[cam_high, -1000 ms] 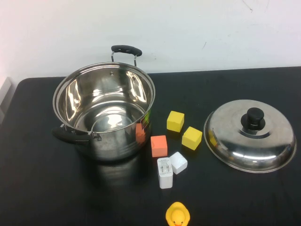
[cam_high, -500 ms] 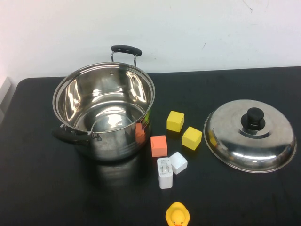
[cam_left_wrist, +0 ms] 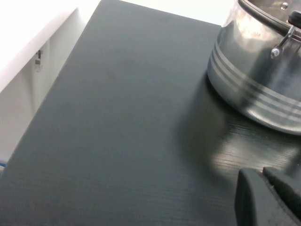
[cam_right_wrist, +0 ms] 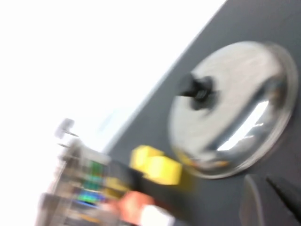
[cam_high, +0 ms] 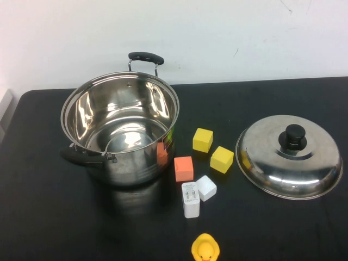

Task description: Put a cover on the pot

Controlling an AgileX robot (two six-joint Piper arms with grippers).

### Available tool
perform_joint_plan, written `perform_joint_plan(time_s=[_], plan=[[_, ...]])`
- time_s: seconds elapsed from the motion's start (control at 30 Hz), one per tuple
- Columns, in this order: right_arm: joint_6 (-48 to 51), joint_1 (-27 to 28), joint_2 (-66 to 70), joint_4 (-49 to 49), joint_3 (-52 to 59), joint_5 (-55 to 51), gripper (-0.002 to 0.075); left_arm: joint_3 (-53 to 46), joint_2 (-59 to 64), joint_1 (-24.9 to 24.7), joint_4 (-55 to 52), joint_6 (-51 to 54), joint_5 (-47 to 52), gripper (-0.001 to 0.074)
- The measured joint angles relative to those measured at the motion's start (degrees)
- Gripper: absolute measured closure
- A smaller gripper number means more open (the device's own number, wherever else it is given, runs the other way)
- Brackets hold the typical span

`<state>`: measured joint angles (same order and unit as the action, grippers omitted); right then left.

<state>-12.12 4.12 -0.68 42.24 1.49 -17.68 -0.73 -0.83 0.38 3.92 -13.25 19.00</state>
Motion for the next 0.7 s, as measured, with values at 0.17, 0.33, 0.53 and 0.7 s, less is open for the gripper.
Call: perform_joint_plan(time_s=[0.17, 0.33, 0.53, 0.7], plan=[[0.01, 0.00, 0.00, 4.77, 0.00, 0.65, 0.0728, 0.00, 0.00, 0.00, 0.00, 0.00, 0.00, 0.0737], [3.70, 0.00, 0.00, 4.58, 0.00, 1.91, 0.0728, 0.00, 0.00, 0.00, 0.00, -0.16, 0.00, 0.0737], [19.35, 0.00, 0.00, 7.08, -0.15, 2.00, 0.0728, 0.00, 0.00, 0.00, 0.00, -0.16, 0.00, 0.0737], [39.41, 0.00, 0.90, 8.71, -7.86, 0.32, 0.0728, 0.00, 0.00, 0.00, 0.00, -0.16, 0.10, 0.0737]])
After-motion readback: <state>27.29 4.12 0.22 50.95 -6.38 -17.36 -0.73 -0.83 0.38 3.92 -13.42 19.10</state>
